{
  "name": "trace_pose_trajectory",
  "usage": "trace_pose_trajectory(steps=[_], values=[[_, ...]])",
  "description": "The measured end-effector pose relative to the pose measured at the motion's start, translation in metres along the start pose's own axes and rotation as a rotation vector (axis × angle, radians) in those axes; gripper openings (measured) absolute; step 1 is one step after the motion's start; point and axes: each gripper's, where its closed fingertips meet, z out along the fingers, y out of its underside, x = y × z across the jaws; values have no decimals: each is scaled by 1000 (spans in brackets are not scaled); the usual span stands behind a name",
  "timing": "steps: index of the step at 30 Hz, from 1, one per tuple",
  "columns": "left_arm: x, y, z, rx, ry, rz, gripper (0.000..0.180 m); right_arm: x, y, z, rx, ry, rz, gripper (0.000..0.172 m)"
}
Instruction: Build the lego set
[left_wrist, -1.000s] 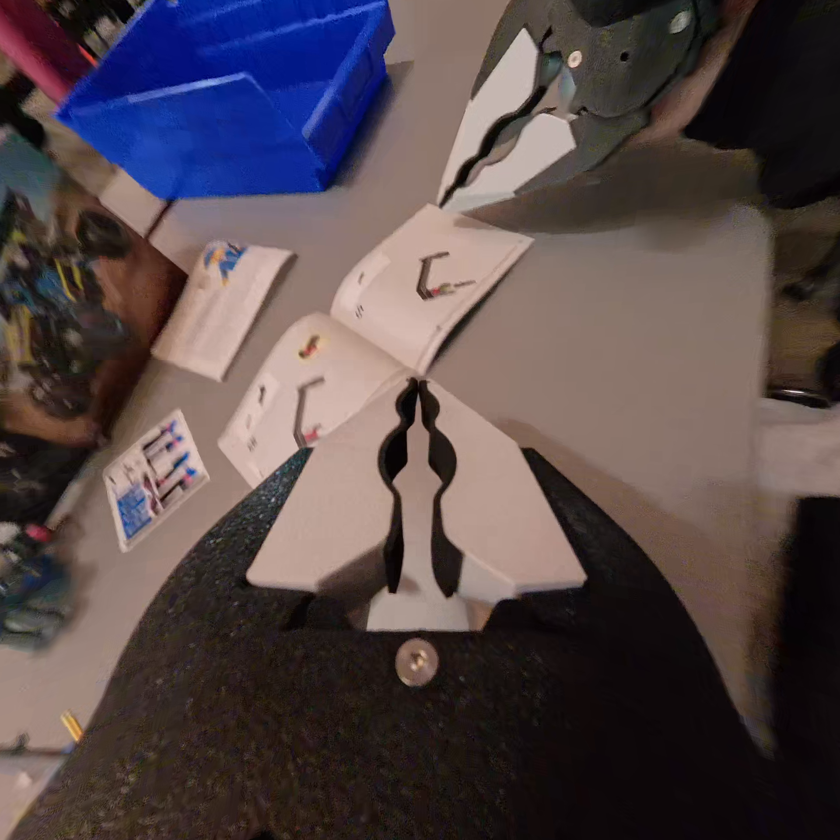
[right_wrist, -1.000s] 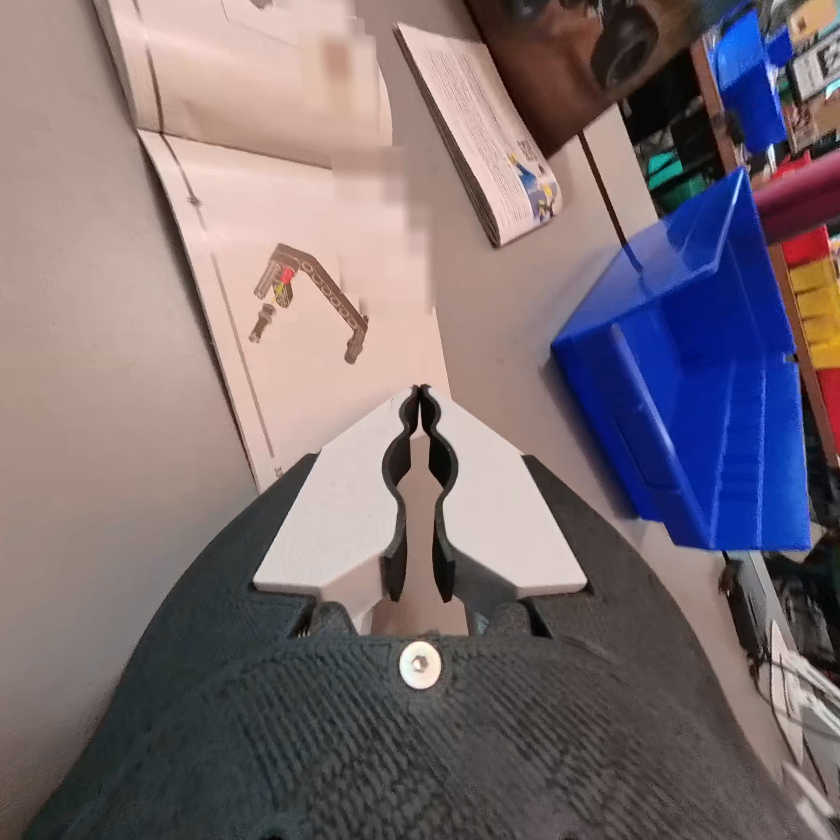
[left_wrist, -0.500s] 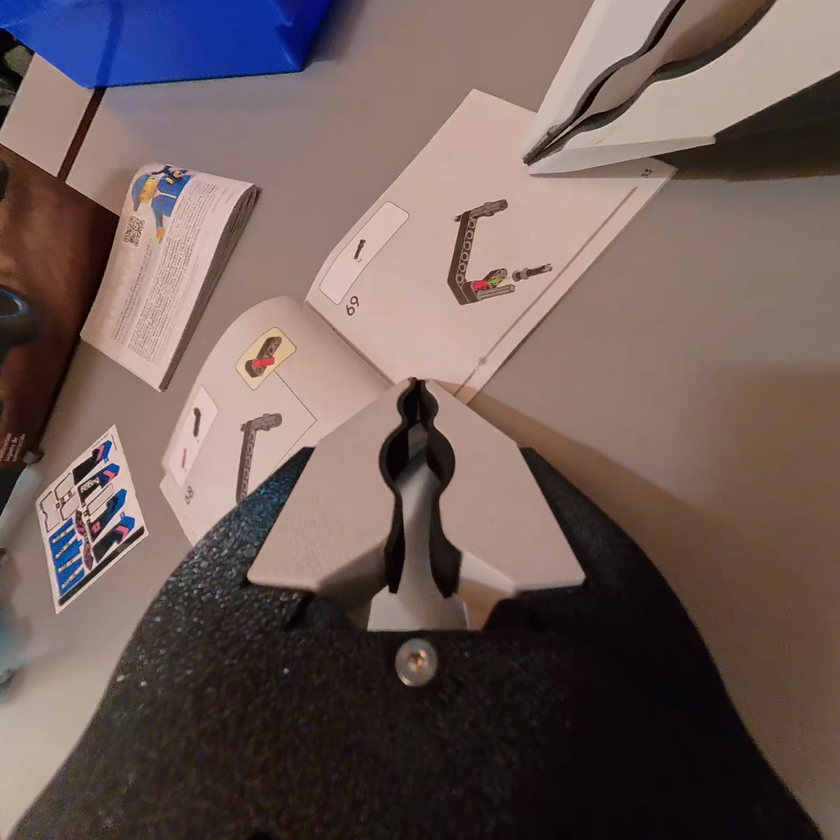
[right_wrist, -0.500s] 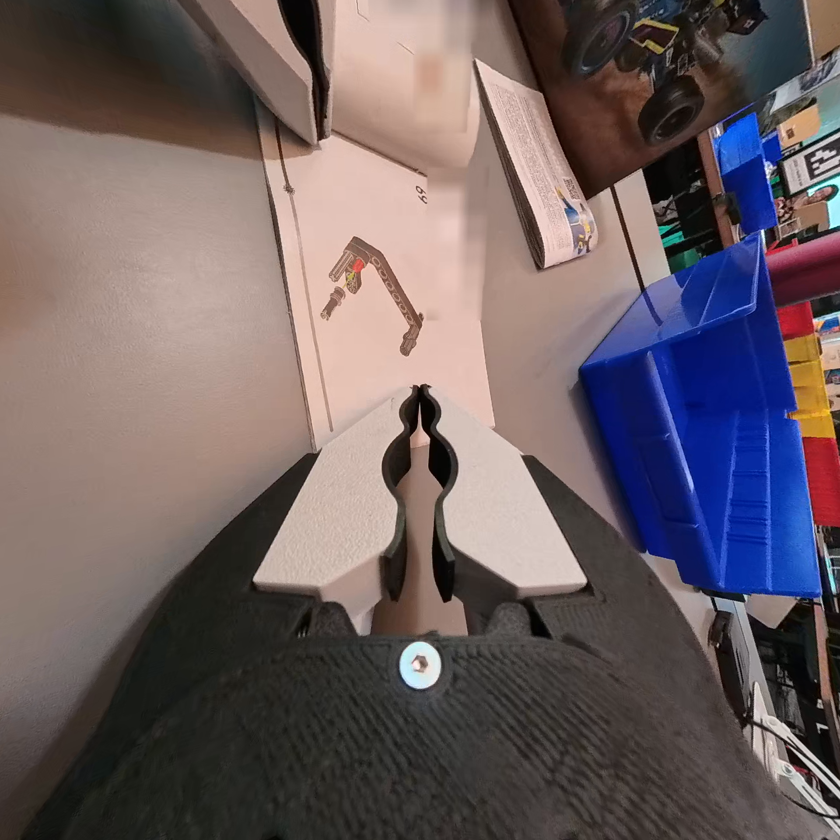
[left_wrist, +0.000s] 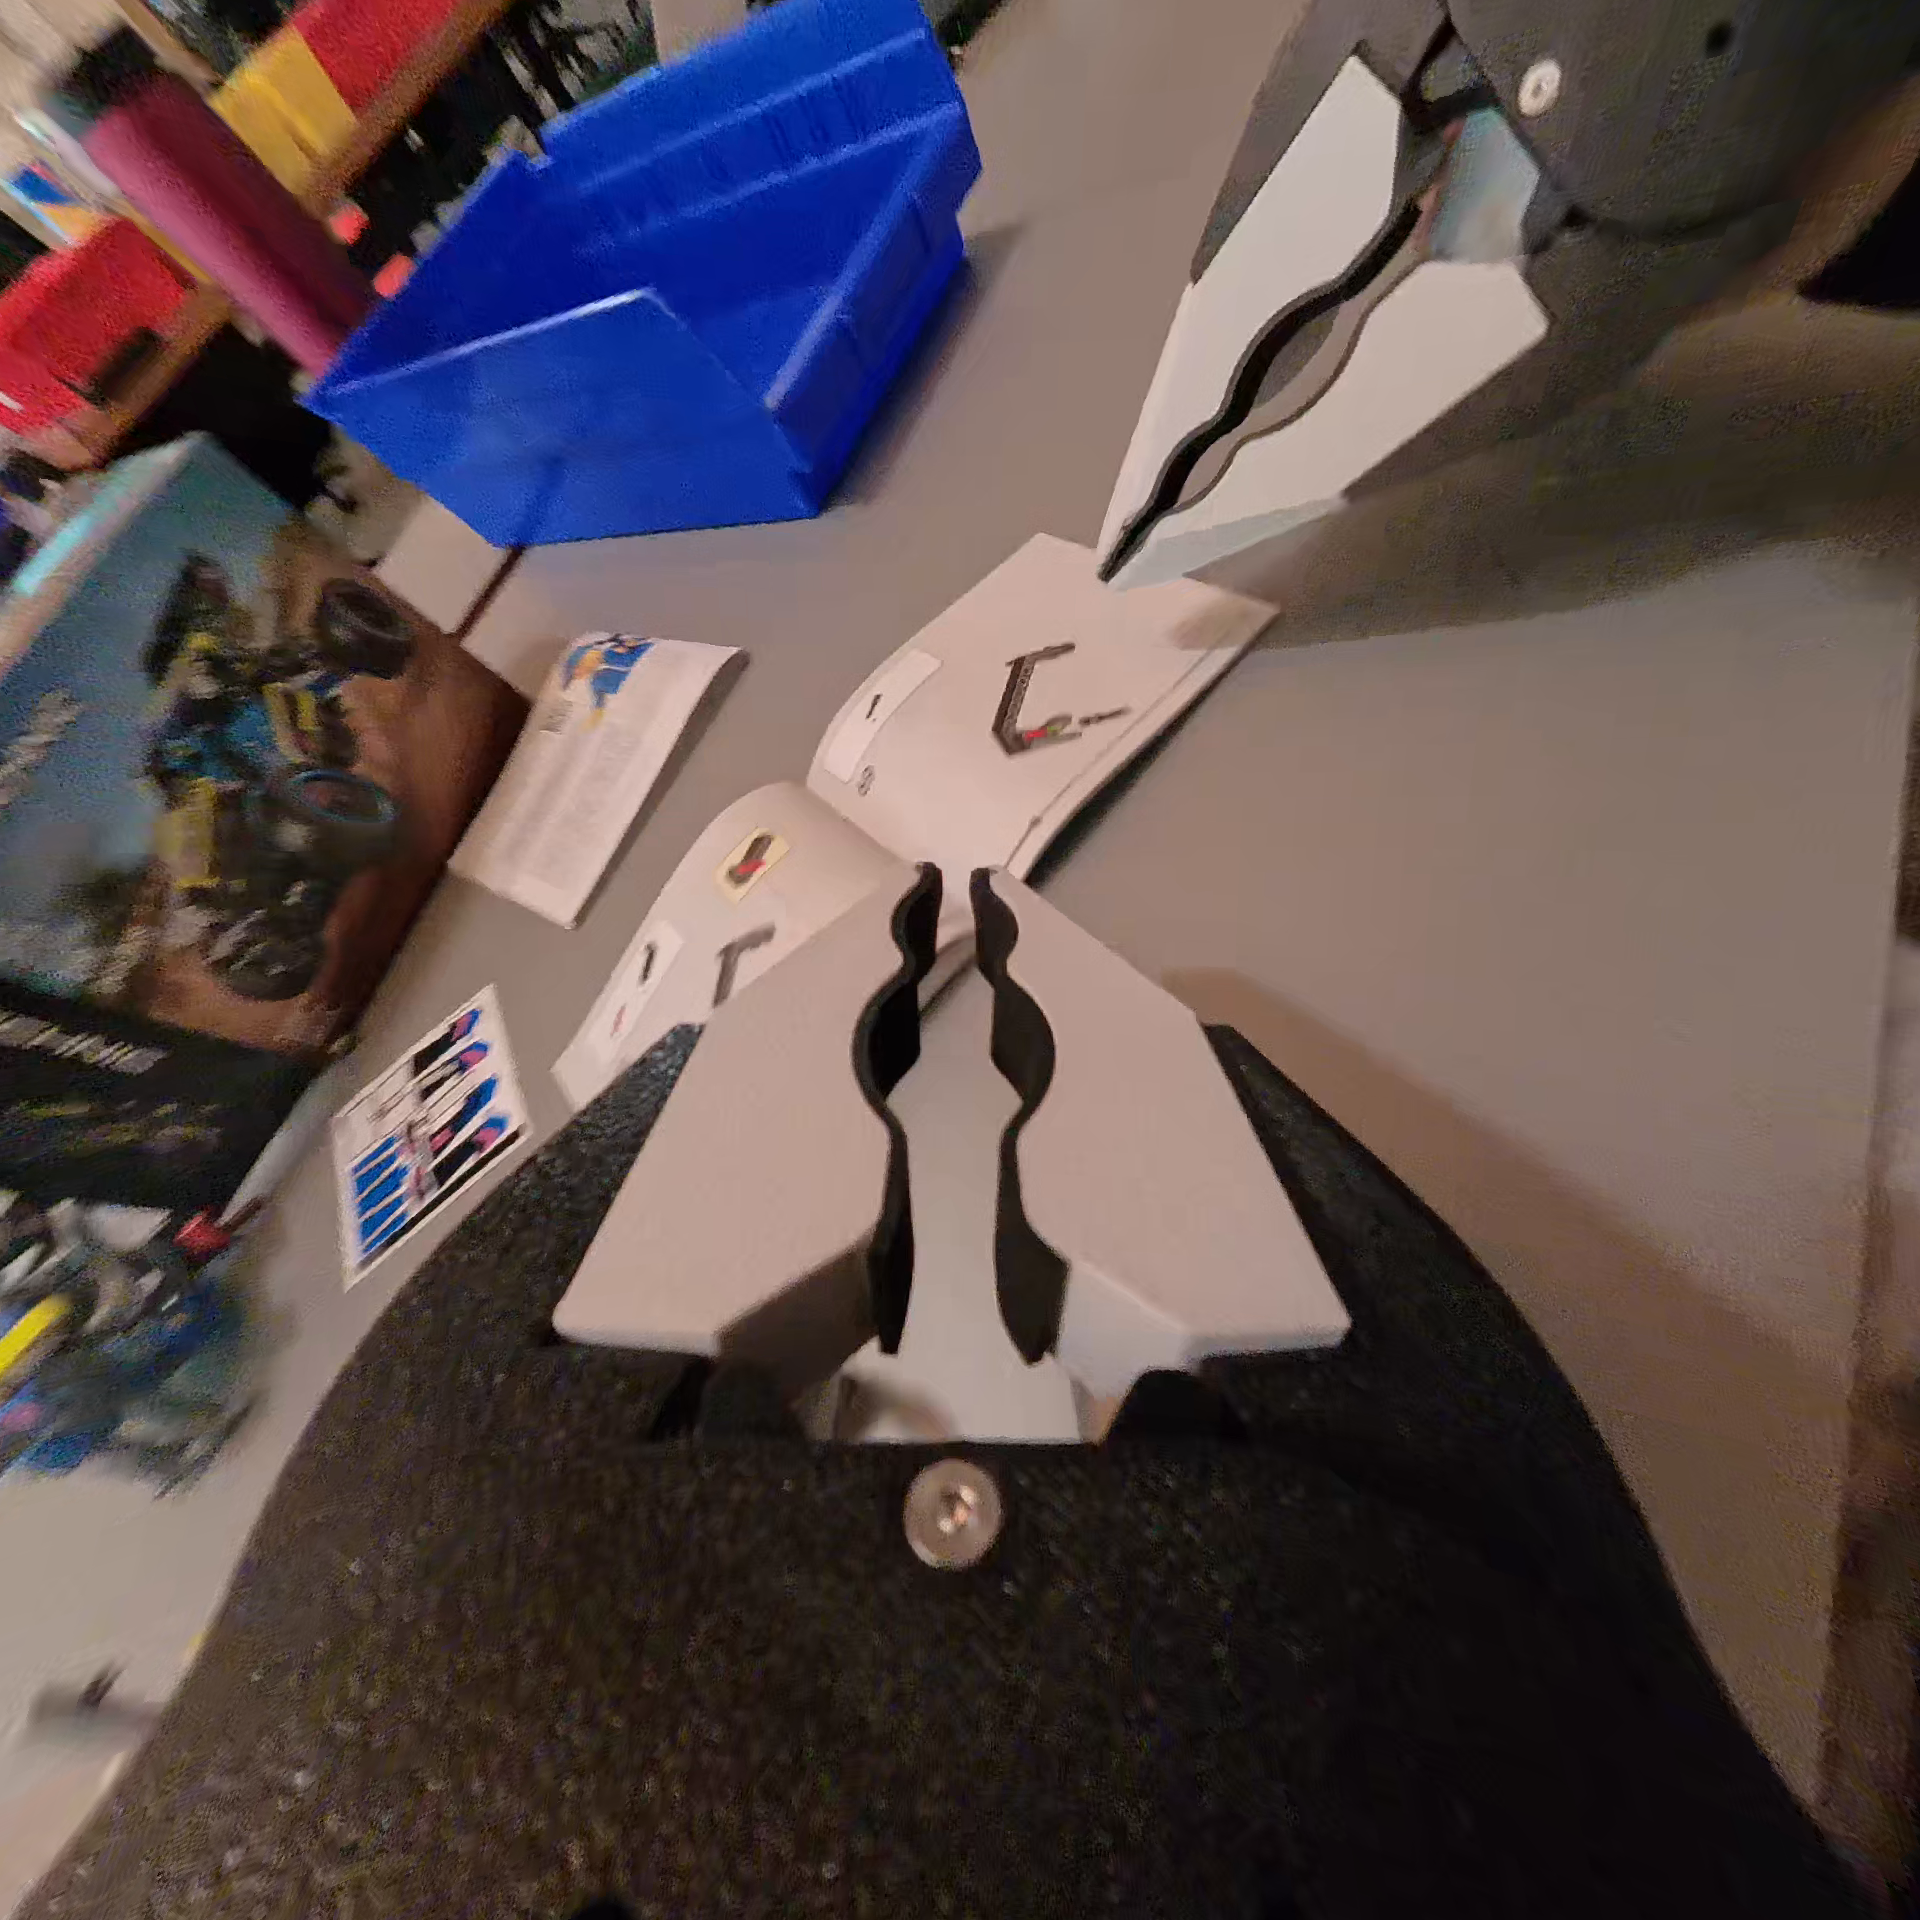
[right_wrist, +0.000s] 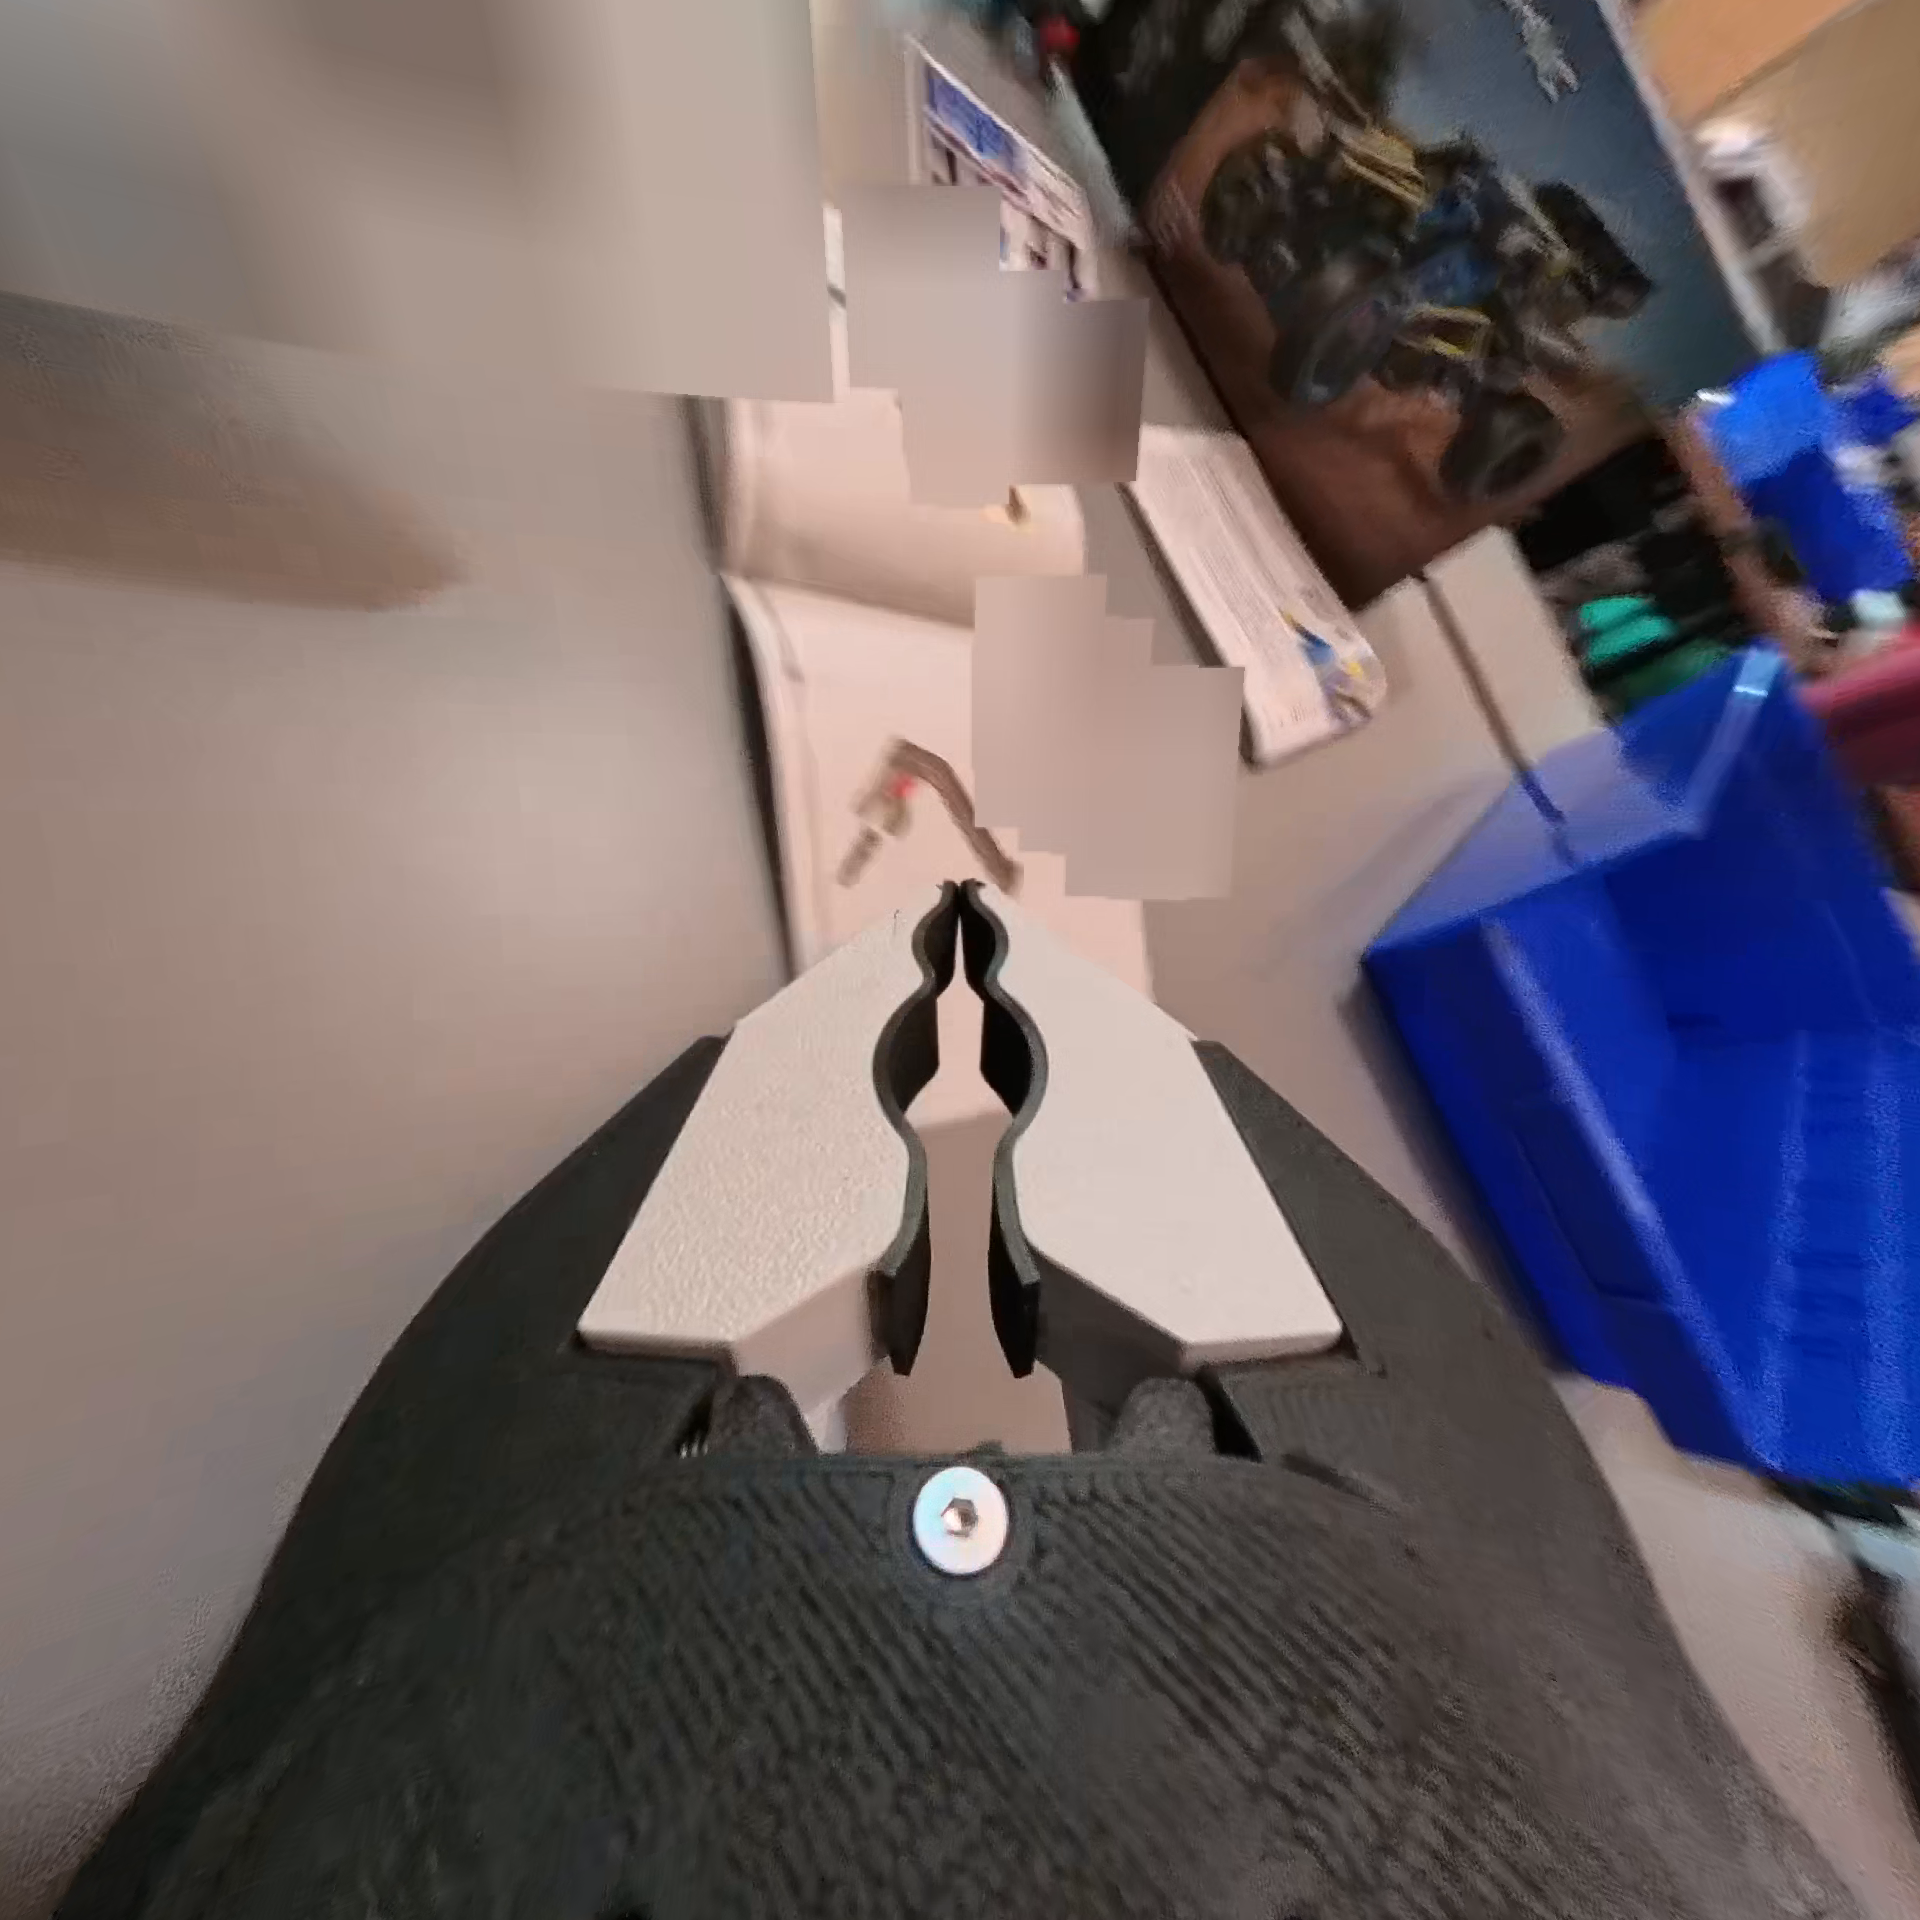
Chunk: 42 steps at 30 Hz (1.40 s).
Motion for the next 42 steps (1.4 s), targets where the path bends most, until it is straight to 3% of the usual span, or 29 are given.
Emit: trace_pose_trajectory(steps=[1,3,5,7,9,13,16,23,29,33,36,42], values=[[-4,7,-16,6,-23,3,2,-15,-11,-2,23,-99,33,0],[-19,29,-48,-6,-113,-24,0,-64,-37,-12,46,-397,93,4],[-32,52,-76,-12,-185,-63,0,-97,-80,-14,112,-530,84,5],[-37,75,-95,-17,-206,-51,0,-120,-125,2,186,-531,71,1],[-35,100,-105,-70,-186,37,0,-143,-148,31,171,-486,38,1],[-40,128,-114,-159,-189,398,2,-151,-165,76,113,-250,-4,7],[-41,132,-108,-182,-159,653,2,-155,-182,90,124,-186,13,9],[-50,140,-91,-212,-38,1087,20,-152,-181,114,55,-123,108,23],[-45,149,-82,-217,92,1149,20,-149,-181,122,32,-113,125,17],[-50,148,-73,-230,81,1152,19,-145,-180,126,14,-108,140,10],[-50,143,-71,-205,83,1146,8,-144,-179,127,16,-108,130,8],[-52,145,-66,-239,125,1178,16,-145,-180,127,29,-119,102,6]])
